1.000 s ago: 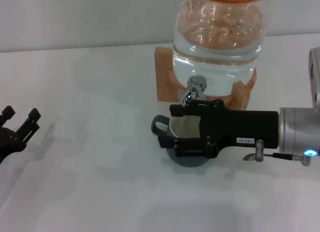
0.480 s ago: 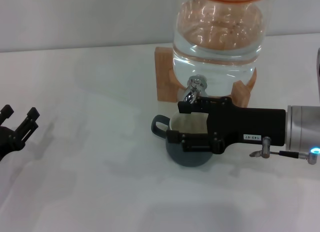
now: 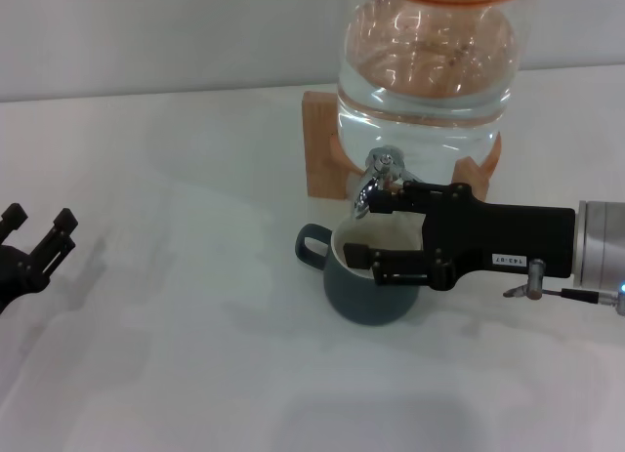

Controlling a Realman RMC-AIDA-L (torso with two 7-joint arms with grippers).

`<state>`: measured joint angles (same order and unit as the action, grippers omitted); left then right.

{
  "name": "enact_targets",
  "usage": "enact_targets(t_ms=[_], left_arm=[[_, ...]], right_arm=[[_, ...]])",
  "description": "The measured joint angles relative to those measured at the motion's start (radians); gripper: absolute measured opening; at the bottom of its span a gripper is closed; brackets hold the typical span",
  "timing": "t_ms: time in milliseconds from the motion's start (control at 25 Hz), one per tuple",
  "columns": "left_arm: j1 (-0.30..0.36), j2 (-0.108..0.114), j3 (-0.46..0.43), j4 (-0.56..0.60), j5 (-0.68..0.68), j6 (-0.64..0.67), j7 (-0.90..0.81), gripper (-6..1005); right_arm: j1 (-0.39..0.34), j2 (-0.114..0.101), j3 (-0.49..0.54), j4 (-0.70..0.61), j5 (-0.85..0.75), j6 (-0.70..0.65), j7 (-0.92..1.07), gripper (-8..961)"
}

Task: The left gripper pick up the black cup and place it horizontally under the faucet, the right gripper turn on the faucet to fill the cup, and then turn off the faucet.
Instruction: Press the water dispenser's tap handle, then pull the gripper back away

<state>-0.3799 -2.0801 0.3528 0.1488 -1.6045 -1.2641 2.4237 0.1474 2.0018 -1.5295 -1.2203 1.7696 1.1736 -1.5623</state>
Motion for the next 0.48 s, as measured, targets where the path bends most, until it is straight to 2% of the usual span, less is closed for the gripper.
enact_targets(t_ms=[480], left_arm=[[-0.005,0.000,0.000,0.000,0.000,0.002,0.000,724]], right_arm=[[0.009,0.000,0.009,0.012,0.000,0.007,-0.003,780]])
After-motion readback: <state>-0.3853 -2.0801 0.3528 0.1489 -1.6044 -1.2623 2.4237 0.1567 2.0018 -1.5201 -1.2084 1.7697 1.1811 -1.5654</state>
